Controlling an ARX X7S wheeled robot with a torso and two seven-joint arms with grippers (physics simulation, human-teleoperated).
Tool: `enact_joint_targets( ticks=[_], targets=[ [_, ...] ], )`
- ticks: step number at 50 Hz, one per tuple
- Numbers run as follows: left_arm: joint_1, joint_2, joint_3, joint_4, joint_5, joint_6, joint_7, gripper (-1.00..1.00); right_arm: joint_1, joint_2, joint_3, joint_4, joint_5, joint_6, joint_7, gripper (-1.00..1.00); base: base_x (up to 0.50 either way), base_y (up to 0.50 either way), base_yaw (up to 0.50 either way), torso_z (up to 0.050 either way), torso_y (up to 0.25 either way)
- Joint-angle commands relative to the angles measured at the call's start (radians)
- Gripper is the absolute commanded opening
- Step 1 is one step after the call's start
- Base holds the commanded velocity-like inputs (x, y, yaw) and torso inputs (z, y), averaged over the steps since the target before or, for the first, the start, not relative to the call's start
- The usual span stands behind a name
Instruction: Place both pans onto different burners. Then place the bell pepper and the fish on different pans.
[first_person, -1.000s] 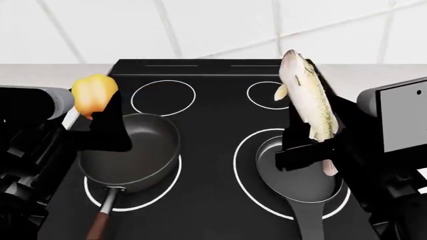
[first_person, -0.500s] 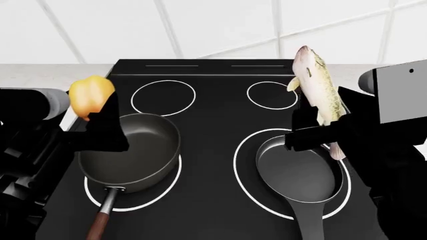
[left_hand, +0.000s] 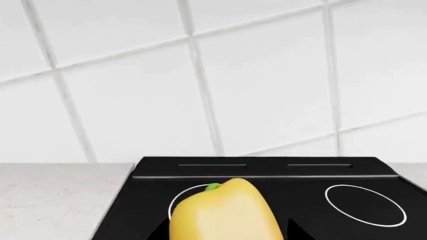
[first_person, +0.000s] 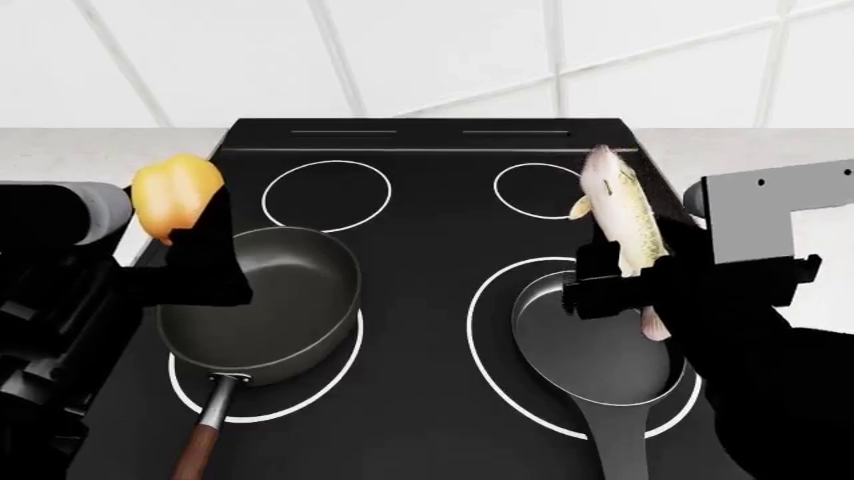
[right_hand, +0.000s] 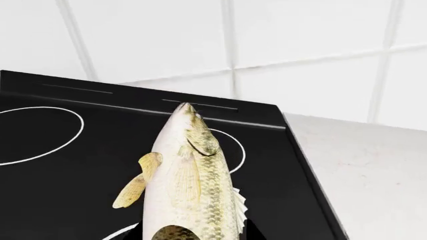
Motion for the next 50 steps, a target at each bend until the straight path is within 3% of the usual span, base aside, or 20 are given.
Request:
enact_joint_targets(
  ticks=[1, 9, 47, 48, 50],
  targets=[
    [-0.004, -0.005, -0.009, 0.001, -0.01, 0.015, -0.007, -1.0, -0.093, 0.016, 0.03, 0.0, -0.081, -0.057, -0.037, -1.0, 0.0, 0.0, 0.0, 0.0, 0.0],
    [-0.014, 0.006, 0.009, -0.004, -0.003, 0.005, -0.009, -1.0, -0.178, 0.032, 0.032, -0.016, -0.112, -0.1, -0.052, -1.0, 0.0, 0.0, 0.0, 0.0, 0.001],
    [0.011, 0.0, -0.002, -0.009, 0.01, 0.019, 0.001, -1.0, -0.247, 0.007, -0.003, -0.007, -0.162, -0.124, -0.078, -1.0, 0.0, 0.0, 0.0, 0.001, 0.001],
    [0.011, 0.0, -0.002, -0.01, 0.01, 0.019, 0.001, -1.0, -0.243, 0.008, -0.002, -0.009, -0.158, -0.122, -0.077, 1.0, 0.0, 0.0, 0.0, 0.0, 0.0],
    [0.01, -0.001, -0.003, -0.01, 0.009, 0.019, 0.001, -1.0, -0.236, 0.013, 0.003, -0.017, -0.147, -0.118, -0.073, 1.0, 0.0, 0.0, 0.0, 0.005, 0.005]
  ],
)
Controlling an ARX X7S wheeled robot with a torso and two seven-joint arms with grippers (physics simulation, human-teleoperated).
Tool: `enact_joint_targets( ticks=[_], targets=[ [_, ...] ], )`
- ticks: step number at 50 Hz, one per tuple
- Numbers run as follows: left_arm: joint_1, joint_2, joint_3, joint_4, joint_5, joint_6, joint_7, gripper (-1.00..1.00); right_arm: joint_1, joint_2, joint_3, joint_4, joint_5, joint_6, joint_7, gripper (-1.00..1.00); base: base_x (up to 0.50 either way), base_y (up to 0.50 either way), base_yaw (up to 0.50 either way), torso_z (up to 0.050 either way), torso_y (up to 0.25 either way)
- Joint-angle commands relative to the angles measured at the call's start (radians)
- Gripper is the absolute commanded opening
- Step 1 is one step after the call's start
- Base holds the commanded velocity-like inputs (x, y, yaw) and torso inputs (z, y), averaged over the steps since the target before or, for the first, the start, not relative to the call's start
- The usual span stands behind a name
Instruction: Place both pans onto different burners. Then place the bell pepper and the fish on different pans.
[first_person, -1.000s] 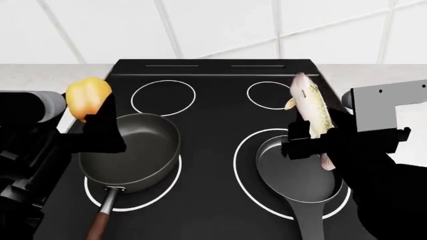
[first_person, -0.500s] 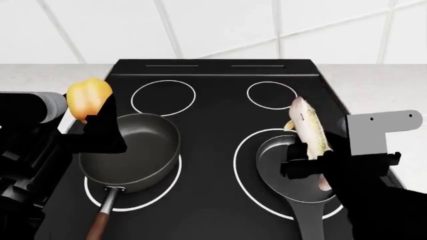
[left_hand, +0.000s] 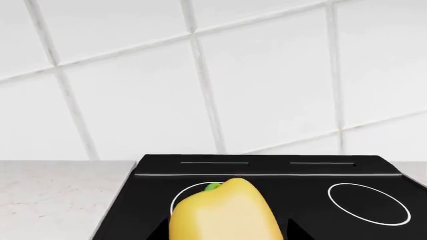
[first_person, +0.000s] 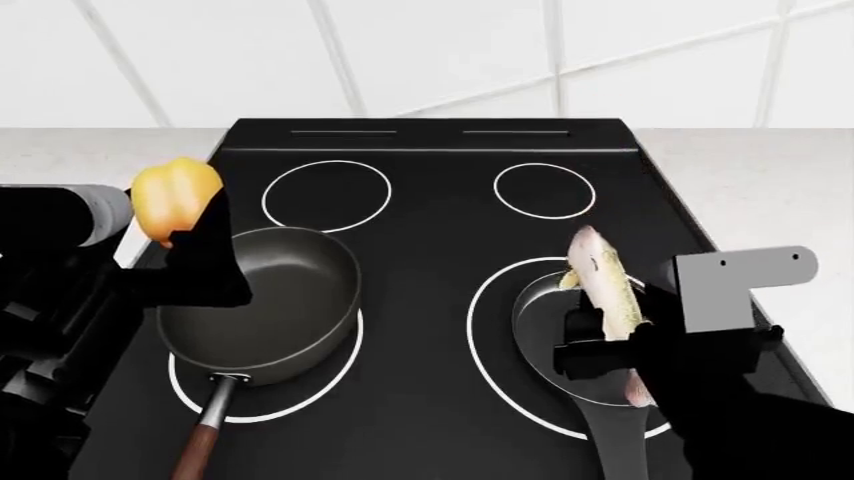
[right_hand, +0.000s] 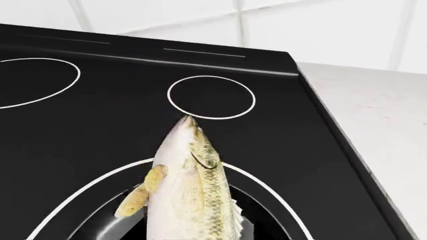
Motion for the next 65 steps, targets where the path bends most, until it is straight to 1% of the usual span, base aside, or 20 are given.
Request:
enact_joint_targets(
  ticks=[1, 20, 23, 25, 34, 39, 56, 65],
  targets=[
    [-0.003, -0.001, -0.005, -0.004, -0.007, 0.013, -0.006, -1.0, 0.019, 0.009, 0.023, -0.02, -0.01, 0.01, 0.002, 1.0, 0.0, 0.0, 0.0, 0.0, 0.0],
    [0.005, 0.005, 0.002, -0.011, 0.009, 0.014, 0.003, -1.0, 0.154, 0.076, 0.084, -0.181, 0.162, 0.059, 0.137, 1.0, 0.0, 0.0, 0.0, 0.0, 0.0],
    [-0.021, 0.019, 0.036, -0.036, 0.023, -0.012, 0.01, -1.0, 0.25, 0.103, 0.105, -0.241, 0.259, 0.079, 0.211, 1.0, 0.0, 0.0, 0.0, 0.0, 0.0],
    [-0.03, 0.025, 0.051, -0.047, 0.03, -0.023, 0.011, -1.0, 0.285, 0.11, 0.109, -0.261, 0.295, 0.087, 0.238, 1.0, 0.0, 0.0, 0.0, 0.0, 0.0],
    [-0.024, 0.037, 0.073, -0.094, 0.056, -0.033, 0.026, -1.0, 0.234, 0.098, 0.096, -0.267, 0.252, 0.08, 0.215, 1.0, 0.0, 0.0, 0.0, 0.0, 0.0],
    [-0.023, 0.06, 0.096, -0.171, 0.101, -0.034, 0.06, -1.0, 0.186, 0.115, 0.112, -0.267, 0.228, 0.054, 0.19, 1.0, 0.0, 0.0, 0.0, 0.0, 0.0],
    [0.044, 0.112, 0.171, -0.235, 0.189, -0.025, 0.126, -1.0, 0.151, 0.105, 0.109, -0.239, 0.185, 0.041, 0.158, 1.0, 0.0, 0.0, 0.0, 0.0, 0.001],
    [0.027, 0.121, 0.188, -0.253, 0.174, -0.046, 0.124, -1.0, 0.146, 0.1, 0.106, -0.232, 0.176, 0.04, 0.149, 1.0, 0.0, 0.0, 0.0, 0.0, 0.0]
  ],
)
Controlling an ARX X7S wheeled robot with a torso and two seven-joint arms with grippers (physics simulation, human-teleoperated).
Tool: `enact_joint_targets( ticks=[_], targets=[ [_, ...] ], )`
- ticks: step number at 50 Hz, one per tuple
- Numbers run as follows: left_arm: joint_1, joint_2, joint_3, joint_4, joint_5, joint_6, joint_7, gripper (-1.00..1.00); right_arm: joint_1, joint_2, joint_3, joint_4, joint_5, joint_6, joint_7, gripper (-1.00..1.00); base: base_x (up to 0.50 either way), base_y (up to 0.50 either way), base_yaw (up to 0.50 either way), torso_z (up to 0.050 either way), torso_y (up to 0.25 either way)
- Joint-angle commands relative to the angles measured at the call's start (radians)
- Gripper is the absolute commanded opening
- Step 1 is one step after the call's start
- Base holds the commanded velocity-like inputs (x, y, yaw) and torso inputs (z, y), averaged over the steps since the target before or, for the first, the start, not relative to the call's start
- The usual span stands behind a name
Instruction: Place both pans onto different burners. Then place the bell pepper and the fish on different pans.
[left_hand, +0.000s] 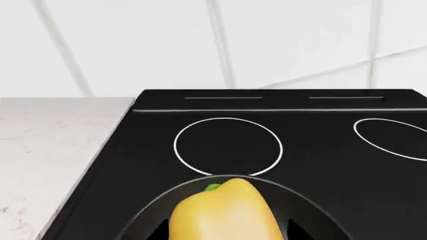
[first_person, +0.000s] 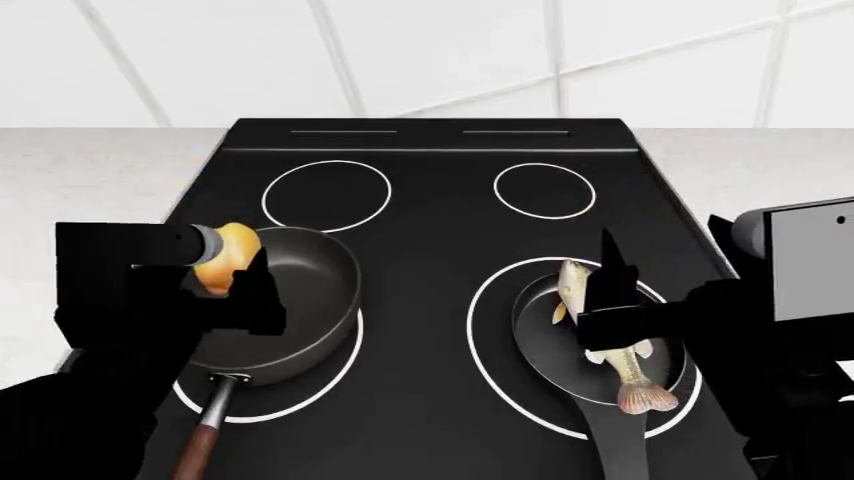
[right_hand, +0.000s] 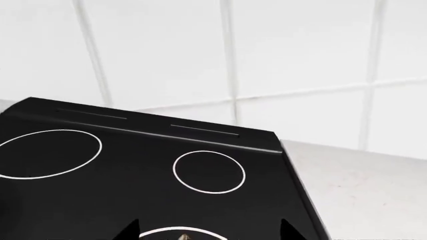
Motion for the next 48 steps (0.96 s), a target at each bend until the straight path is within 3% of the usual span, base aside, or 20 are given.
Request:
enact_joint_targets(
  ticks=[1, 14, 15, 36, 43, 48],
  targets=[
    [-0.005, 0.018, 0.025, -0.031, -0.002, -0.007, 0.004, -1.0, -0.011, -0.006, -0.003, 0.009, -0.015, -0.003, -0.013, 1.0, 0.0, 0.0, 0.0, 0.0, 0.0],
    [0.02, 0.019, 0.026, -0.035, 0.021, 0.014, 0.022, -1.0, -0.026, -0.003, 0.0, 0.011, -0.025, -0.012, -0.017, 1.0, 0.0, 0.0, 0.0, 0.0, 0.0],
    [0.025, 0.02, 0.027, -0.036, 0.027, 0.017, 0.025, 1.0, -0.026, -0.003, 0.0, 0.011, -0.025, -0.012, -0.017, 1.0, 0.0, 0.0, 0.0, 0.0, 0.01],
    [0.008, -0.012, -0.017, 0.008, -0.018, 0.026, -0.002, 1.0, -0.021, -0.002, -0.001, 0.006, -0.018, -0.01, -0.009, 1.0, 0.0, 0.0, 0.0, 0.0, 0.0],
    [-0.045, -0.086, -0.111, 0.166, -0.153, 0.041, -0.094, 1.0, -0.004, 0.023, 0.032, -0.041, 0.011, -0.029, 0.022, 1.0, 0.0, 0.0, 0.0, 0.001, 0.0],
    [0.106, -0.143, -0.277, 0.329, -0.213, 0.164, -0.137, 1.0, -0.191, 0.096, 0.136, -0.198, -0.093, -0.155, 0.062, 1.0, 0.0, 0.0, 0.0, 0.0, 0.0]
  ],
)
